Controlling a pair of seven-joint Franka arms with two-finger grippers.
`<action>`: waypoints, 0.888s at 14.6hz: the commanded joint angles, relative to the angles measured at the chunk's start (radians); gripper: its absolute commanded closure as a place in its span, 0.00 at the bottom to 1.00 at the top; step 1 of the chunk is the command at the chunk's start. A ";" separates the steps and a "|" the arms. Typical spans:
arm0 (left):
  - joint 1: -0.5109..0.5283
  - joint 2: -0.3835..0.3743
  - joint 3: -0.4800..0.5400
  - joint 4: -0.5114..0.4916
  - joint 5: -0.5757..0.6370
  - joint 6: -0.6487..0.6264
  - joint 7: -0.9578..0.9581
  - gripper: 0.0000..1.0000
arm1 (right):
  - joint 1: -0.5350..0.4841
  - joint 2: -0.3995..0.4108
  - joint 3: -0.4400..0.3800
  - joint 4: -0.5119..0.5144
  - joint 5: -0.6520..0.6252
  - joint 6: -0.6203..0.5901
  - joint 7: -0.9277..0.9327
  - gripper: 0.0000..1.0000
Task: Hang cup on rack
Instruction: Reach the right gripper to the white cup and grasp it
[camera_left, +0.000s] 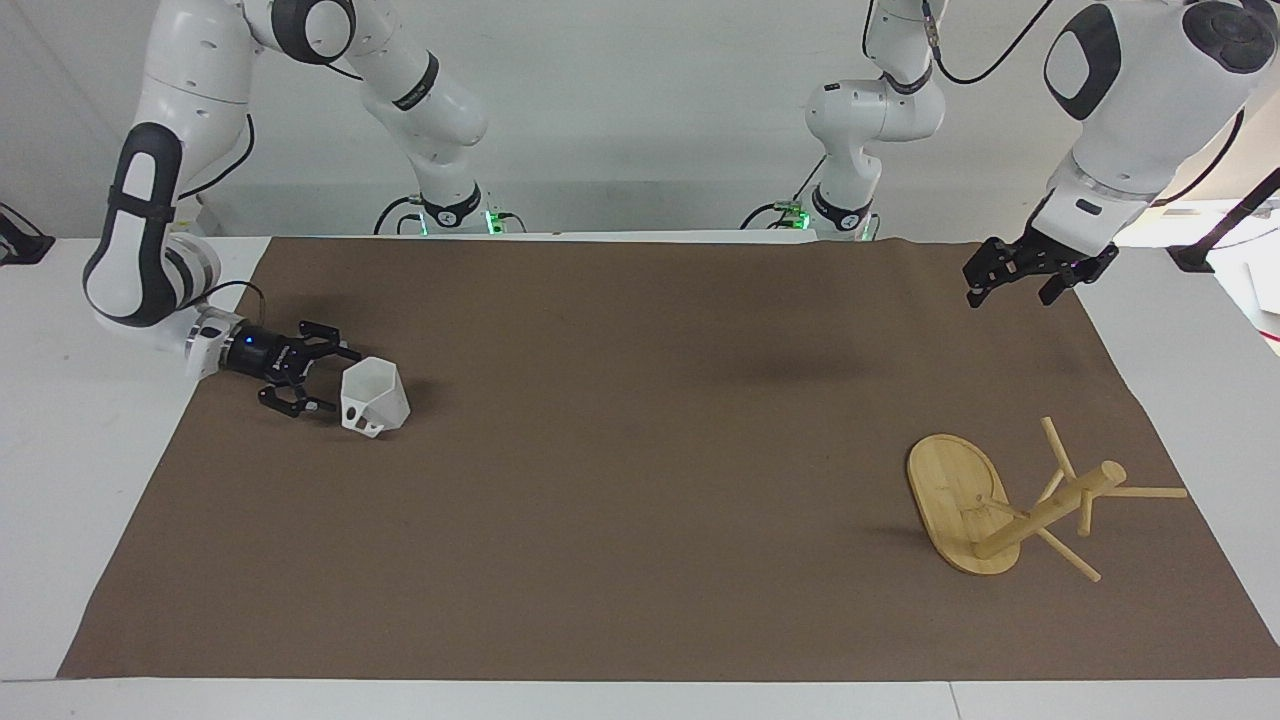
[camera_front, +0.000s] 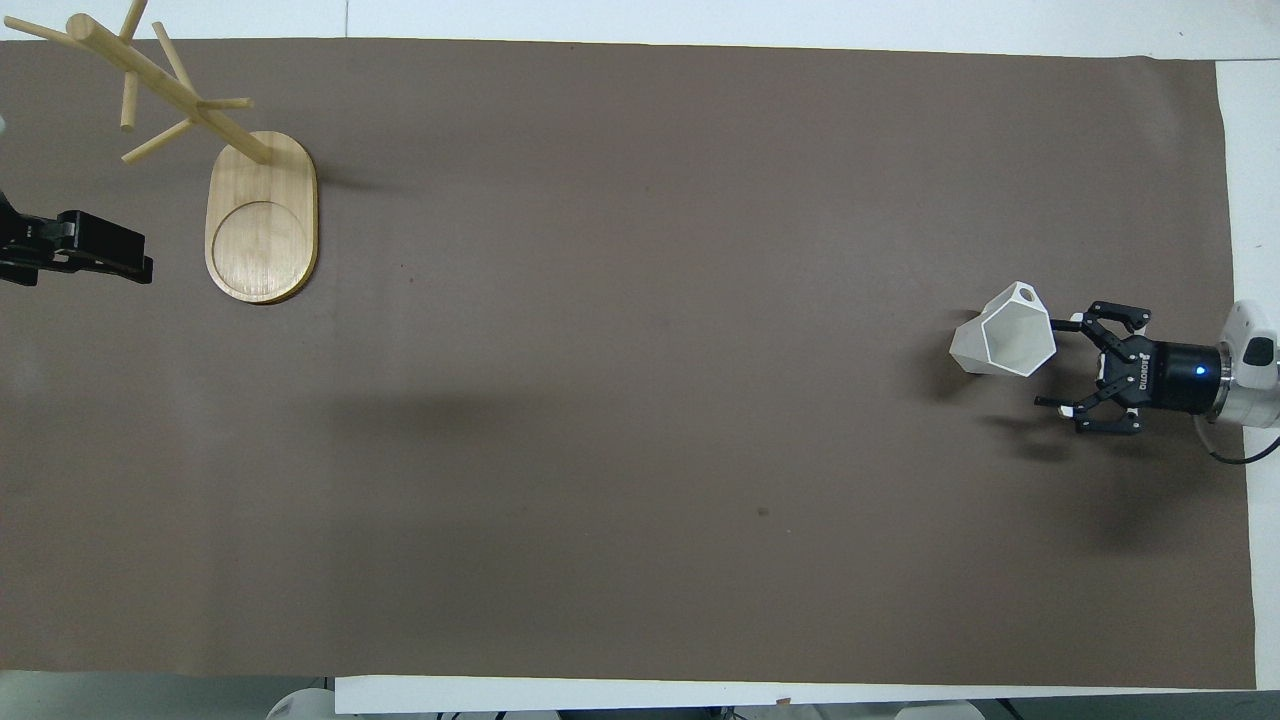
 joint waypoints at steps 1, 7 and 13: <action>-0.006 -0.024 0.006 -0.032 0.005 0.020 0.001 0.00 | 0.007 0.007 -0.001 0.006 0.021 -0.016 -0.020 0.01; -0.005 -0.024 0.006 -0.032 0.005 0.020 0.001 0.00 | 0.064 0.008 0.003 -0.002 0.080 0.034 -0.026 0.01; -0.006 -0.024 0.006 -0.032 0.005 0.021 0.001 0.00 | 0.111 0.007 0.003 -0.033 0.095 0.082 -0.102 0.01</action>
